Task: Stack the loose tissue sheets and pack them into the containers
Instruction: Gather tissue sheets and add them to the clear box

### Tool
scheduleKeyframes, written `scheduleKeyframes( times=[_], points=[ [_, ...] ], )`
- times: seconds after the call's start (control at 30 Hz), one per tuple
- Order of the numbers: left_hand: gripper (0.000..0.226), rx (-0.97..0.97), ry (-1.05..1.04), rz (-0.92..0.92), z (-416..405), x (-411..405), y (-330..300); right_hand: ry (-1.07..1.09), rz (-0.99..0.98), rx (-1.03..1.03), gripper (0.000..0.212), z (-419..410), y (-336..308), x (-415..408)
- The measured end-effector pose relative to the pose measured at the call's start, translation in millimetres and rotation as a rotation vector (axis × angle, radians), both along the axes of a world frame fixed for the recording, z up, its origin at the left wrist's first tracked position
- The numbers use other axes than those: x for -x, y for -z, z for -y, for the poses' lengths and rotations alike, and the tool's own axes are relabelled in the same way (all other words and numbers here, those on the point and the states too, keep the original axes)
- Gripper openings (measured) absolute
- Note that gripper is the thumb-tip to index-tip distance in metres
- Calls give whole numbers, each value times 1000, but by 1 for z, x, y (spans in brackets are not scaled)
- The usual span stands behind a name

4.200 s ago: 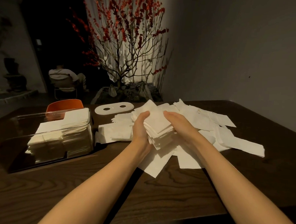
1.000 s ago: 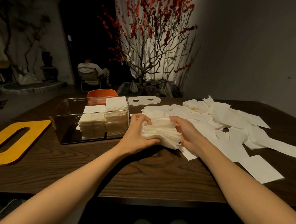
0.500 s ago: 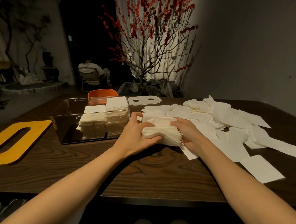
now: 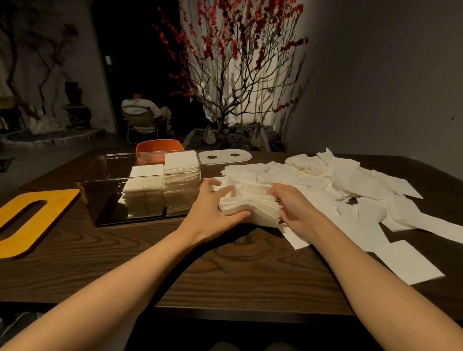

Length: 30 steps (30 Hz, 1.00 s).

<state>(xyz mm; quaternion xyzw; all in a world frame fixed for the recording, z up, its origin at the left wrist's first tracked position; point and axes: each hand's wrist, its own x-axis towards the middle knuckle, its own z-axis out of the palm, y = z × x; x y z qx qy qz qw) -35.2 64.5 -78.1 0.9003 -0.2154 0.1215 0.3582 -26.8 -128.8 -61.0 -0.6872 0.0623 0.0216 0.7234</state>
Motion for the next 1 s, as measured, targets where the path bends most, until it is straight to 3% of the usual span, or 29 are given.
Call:
scheduleKeyframes(
  times=[0.13,0.23,0.33,0.43,0.6,0.77,0.9,1.0],
  points=[
    [105,59,19,-46,3,-5,1,-44,24,2,19,0,0,0],
    [125,226,44,-156,6,-7,0,-83,30,-59,22,-2,0,1],
    [113,406,65,-264,8,-9,-5,-98,31,-155,23,-4,0,3],
    [94,447,46,-248,10,-14,-4,-99,46,-173,33,-8,-2,7],
    [100,458,51,-297,11,-17,-1,70,71,-153,38,-14,5,5],
    [102,499,88,-343,15,-19,0,-17,160,-141,39,-24,8,6],
    [89,494,95,-191,10,-15,4,53,317,17,39,-27,5,7],
    [92,516,105,-171,4,-15,5,130,285,15,32,-25,6,5]
  ],
)
